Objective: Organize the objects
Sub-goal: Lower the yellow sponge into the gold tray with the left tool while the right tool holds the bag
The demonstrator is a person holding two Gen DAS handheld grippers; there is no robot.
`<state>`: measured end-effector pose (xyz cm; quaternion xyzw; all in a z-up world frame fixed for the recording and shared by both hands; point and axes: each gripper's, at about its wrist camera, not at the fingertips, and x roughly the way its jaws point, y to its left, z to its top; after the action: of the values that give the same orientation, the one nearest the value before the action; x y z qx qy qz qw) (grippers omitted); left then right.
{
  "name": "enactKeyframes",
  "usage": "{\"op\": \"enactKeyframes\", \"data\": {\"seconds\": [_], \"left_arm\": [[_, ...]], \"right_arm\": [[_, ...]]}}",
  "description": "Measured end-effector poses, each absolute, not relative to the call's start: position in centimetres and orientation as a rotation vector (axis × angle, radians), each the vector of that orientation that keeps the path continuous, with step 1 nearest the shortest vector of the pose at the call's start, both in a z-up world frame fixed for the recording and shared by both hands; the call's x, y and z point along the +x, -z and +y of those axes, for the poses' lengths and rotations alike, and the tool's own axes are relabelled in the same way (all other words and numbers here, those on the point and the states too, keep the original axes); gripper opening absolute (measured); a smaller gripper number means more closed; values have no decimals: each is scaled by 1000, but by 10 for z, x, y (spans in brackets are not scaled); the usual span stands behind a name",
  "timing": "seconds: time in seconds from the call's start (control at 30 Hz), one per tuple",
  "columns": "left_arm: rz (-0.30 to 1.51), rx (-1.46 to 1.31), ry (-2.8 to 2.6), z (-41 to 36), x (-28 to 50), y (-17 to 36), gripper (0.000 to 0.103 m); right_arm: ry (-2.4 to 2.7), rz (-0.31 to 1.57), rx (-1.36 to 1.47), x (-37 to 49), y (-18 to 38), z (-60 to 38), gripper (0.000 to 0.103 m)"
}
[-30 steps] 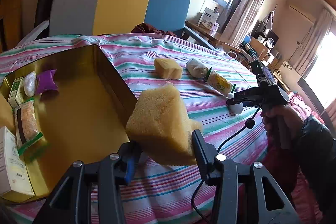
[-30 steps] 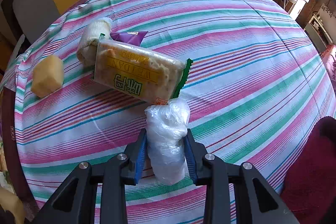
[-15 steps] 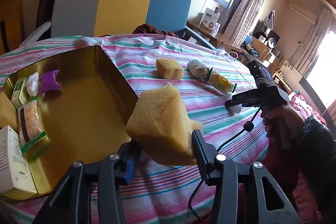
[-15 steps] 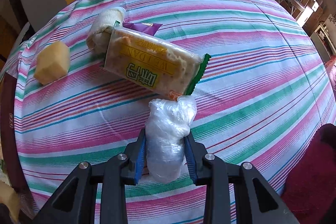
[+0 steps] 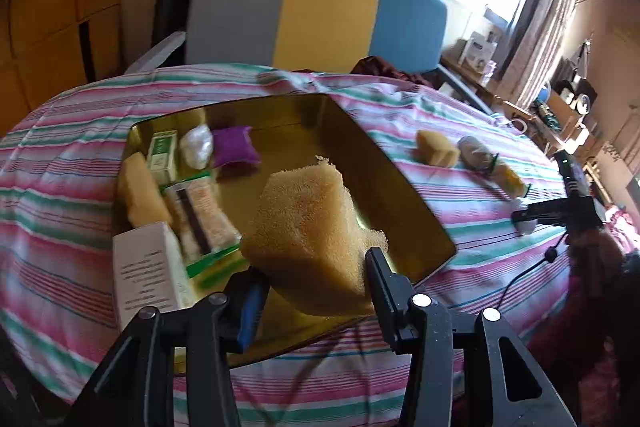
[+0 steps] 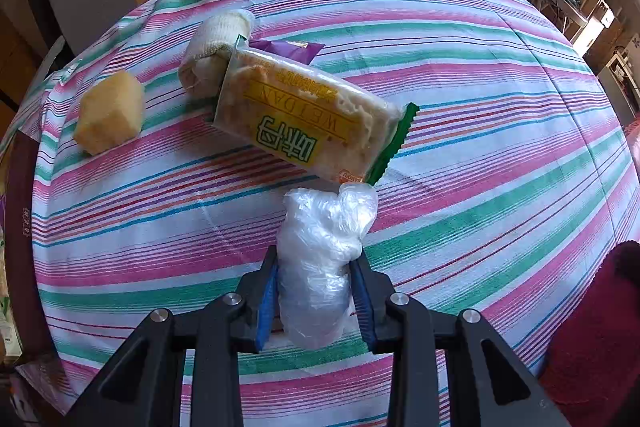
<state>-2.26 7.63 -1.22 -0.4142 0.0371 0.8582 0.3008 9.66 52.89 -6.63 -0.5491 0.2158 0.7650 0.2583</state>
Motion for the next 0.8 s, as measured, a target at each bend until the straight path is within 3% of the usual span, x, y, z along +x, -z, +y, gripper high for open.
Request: {"op": "enactKeyframes", "data": {"seconds": [0.2, 0.37, 0.8], "left_arm": [[135, -1213, -2328, 61, -36, 45, 52], [144, -1167, -2354, 60, -27, 43, 69], [173, -1028, -2481, 60, -14, 18, 70]], "right_arm": [[-2089, 586, -1495, 98, 64, 529, 33], [-2089, 589, -1495, 104, 63, 535, 33], [-2091, 596, -1496, 110, 64, 522, 33]]}}
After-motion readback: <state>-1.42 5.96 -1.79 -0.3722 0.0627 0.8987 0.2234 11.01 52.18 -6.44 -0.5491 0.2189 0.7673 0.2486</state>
